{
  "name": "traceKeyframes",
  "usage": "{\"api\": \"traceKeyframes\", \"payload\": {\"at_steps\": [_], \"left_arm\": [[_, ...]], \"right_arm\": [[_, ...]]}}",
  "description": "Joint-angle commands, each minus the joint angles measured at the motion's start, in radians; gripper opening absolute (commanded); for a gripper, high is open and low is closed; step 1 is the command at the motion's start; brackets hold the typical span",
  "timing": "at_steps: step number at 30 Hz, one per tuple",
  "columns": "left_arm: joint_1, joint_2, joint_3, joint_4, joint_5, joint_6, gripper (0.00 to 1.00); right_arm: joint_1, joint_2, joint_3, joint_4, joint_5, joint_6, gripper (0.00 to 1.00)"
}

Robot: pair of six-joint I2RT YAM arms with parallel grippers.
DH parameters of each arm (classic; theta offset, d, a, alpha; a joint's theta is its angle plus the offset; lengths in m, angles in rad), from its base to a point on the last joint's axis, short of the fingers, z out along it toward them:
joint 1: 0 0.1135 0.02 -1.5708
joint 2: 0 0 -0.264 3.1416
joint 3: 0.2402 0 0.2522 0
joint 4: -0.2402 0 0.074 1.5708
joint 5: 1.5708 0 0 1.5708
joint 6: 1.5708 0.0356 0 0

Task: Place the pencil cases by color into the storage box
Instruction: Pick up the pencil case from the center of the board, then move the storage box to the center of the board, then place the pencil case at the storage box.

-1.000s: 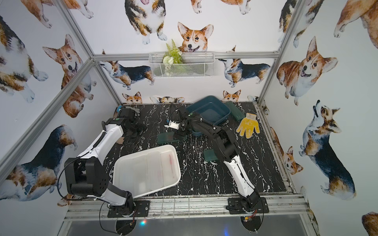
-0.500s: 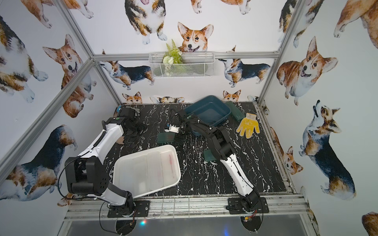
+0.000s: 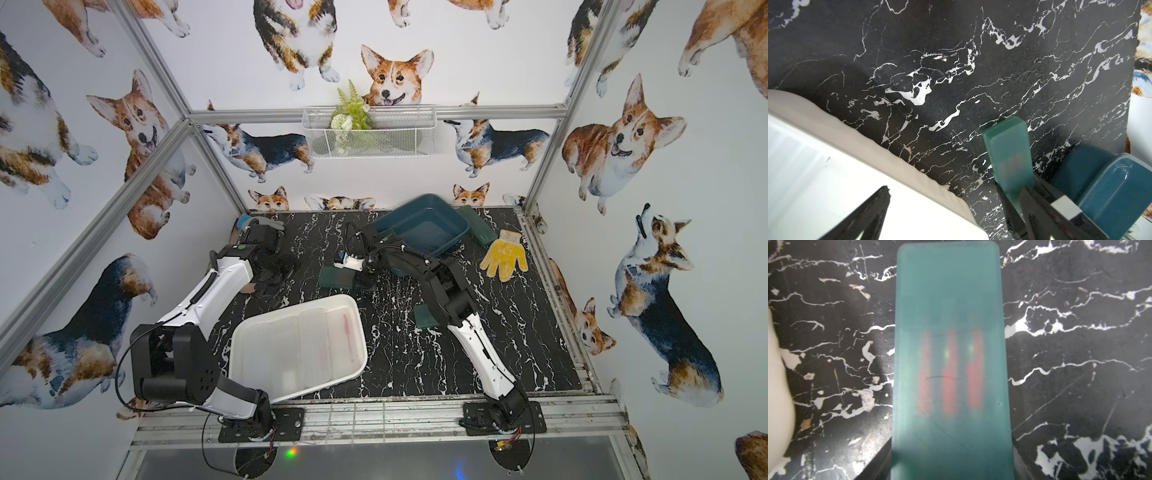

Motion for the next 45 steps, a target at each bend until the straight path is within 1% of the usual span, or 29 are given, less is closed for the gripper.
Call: {"api": "traceKeyframes", "payload": {"at_steps": [1,7,14,21,27,34,39,45], "left_arm": [[-0.001,-0.032,-0.02,-0.012,-0.002,-0.052,1.0],[-0.001,-0.079,-0.07,-0.024,-0.002,-0.107,1.0],[-0.001,-0.109,-0.126,-0.009,-0.023,-0.141,1.0],[0.0,-0.089,-0.161,0.027,-0.034,-0.158,1.0],[0.005,-0.035,-0.174,0.091,-0.038,-0.136,1.0],[0.005,0.046,-0.106,0.141,-0.073,-0.068,1.0],[0.003,0.112,-0.044,0.172,-0.085,-0.029,1.0],[-0.001,0.168,0.016,0.162,-0.089,-0.008,1.0]], "right_arm": [[0.005,-0.058,-0.007,0.02,0.037,0.048,0.45],[0.003,-0.116,0.029,0.044,0.127,0.084,0.44],[-0.026,-0.172,0.043,0.097,0.189,0.148,0.43],[-0.063,-0.254,0.066,0.095,0.226,0.212,0.44],[-0.128,-0.368,-0.009,0.091,0.227,0.265,0.44],[-0.278,-0.462,-0.12,0.057,0.189,0.385,0.43],[-0.342,-0.482,-0.199,-0.01,0.214,0.359,0.43],[-0.39,-0.452,-0.2,-0.083,0.202,0.354,0.43]]}}
